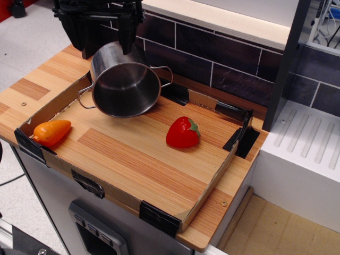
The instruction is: Upright metal pot
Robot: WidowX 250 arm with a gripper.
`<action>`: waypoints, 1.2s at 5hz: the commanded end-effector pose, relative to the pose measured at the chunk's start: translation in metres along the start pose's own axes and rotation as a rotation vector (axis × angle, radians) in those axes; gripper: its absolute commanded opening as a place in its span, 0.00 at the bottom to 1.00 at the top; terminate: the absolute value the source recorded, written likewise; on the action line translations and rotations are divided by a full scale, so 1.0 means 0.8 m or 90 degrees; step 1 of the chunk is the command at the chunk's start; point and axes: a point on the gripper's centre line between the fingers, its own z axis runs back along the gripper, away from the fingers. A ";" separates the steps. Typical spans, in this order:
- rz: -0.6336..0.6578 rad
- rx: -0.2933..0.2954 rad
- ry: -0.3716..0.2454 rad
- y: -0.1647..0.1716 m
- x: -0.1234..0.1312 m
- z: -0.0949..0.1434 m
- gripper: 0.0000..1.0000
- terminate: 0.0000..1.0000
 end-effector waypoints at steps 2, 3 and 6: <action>-0.071 0.026 -0.047 0.006 -0.019 0.010 1.00 0.00; -0.143 0.090 -0.130 0.019 -0.035 -0.005 1.00 0.00; -0.202 0.181 -0.330 0.020 -0.028 -0.051 1.00 0.00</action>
